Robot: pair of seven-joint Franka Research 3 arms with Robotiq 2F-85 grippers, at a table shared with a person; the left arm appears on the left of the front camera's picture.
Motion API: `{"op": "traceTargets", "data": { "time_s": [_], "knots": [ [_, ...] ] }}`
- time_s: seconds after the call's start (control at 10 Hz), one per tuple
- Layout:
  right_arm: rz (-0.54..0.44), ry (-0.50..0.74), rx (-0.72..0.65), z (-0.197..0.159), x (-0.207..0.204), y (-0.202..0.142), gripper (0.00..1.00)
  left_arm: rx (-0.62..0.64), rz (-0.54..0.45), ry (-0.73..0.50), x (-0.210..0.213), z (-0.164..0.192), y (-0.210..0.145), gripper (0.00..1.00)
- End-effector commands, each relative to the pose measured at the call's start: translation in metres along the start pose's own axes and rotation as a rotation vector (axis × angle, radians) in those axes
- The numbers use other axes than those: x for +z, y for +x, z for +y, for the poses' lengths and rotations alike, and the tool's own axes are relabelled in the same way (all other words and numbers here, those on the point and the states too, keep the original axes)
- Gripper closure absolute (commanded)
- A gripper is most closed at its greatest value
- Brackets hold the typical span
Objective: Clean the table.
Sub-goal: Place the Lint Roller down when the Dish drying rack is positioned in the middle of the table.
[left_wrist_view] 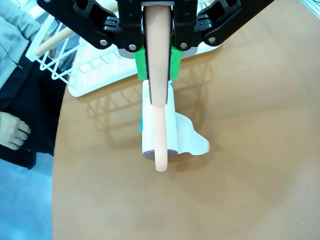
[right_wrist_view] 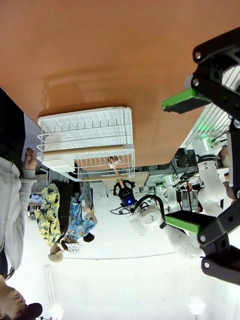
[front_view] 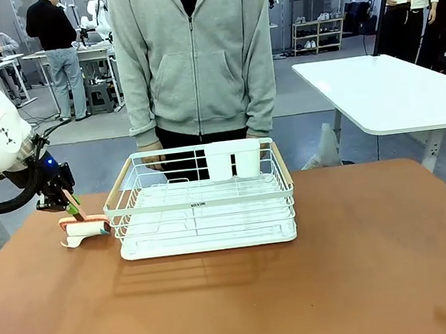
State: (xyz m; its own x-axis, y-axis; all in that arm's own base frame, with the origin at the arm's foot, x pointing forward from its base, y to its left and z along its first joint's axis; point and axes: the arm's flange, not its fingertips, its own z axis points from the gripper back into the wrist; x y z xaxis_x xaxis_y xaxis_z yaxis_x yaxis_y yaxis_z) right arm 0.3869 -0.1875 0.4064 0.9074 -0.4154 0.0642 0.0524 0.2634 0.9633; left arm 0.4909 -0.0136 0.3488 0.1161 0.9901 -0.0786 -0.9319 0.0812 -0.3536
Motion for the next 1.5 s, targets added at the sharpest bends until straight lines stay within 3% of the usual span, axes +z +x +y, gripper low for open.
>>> {"op": "traceTargets", "data": {
  "time_s": [0.0, 0.3, 0.4, 0.5, 0.6, 0.8, 0.9, 1.0, 1.1, 1.2, 1.4],
  "knots": [
    [-0.001, 0.009, 0.007, 0.003, 0.001, 0.0, 0.0, -0.016, -0.001, -0.002, -0.005, 0.008, 0.003, 0.79],
    [-0.001, 0.009, 0.007, 0.003, 0.001, 0.0, 0.0, -0.03, 0.002, 0.006, -0.005, 0.011, 0.001, 0.77],
    [-0.001, 0.009, 0.007, 0.003, 0.001, 0.0, 0.0, -0.031, -0.002, 0.009, -0.005, 0.011, 0.0, 0.43],
    [-0.001, 0.009, 0.007, 0.003, 0.001, 0.0, 0.0, -0.03, -0.005, 0.008, -0.004, 0.01, 0.0, 0.41],
    [-0.001, 0.009, 0.007, 0.003, 0.001, 0.0, 0.0, -0.03, -0.007, 0.005, -0.002, 0.01, 0.0, 0.06],
    [-0.001, 0.009, 0.007, 0.003, 0.001, 0.0, 0.0, -0.031, -0.022, 0.006, 0.015, 0.012, -0.004, 0.0],
    [-0.001, 0.009, 0.007, 0.003, 0.001, 0.0, 0.0, -0.041, -0.043, 0.042, 0.026, 0.014, -0.005, 0.0],
    [-0.001, 0.009, 0.007, 0.003, 0.001, 0.0, 0.0, -0.03, -0.016, 0.17, 0.038, 0.017, -0.007, 0.0],
    [-0.001, 0.009, 0.007, 0.003, 0.001, 0.0, 0.0, -0.043, -0.021, 0.183, 0.054, 0.019, -0.012, 0.06],
    [-0.001, 0.009, 0.007, 0.003, 0.001, 0.0, 0.0, -0.032, -0.046, 0.22, 0.066, 0.02, -0.017, 0.0],
    [-0.001, 0.009, 0.007, 0.003, 0.001, 0.0, 0.0, -0.025, -0.033, 0.274, 0.087, 0.024, -0.024, 0.0]
  ]
}}
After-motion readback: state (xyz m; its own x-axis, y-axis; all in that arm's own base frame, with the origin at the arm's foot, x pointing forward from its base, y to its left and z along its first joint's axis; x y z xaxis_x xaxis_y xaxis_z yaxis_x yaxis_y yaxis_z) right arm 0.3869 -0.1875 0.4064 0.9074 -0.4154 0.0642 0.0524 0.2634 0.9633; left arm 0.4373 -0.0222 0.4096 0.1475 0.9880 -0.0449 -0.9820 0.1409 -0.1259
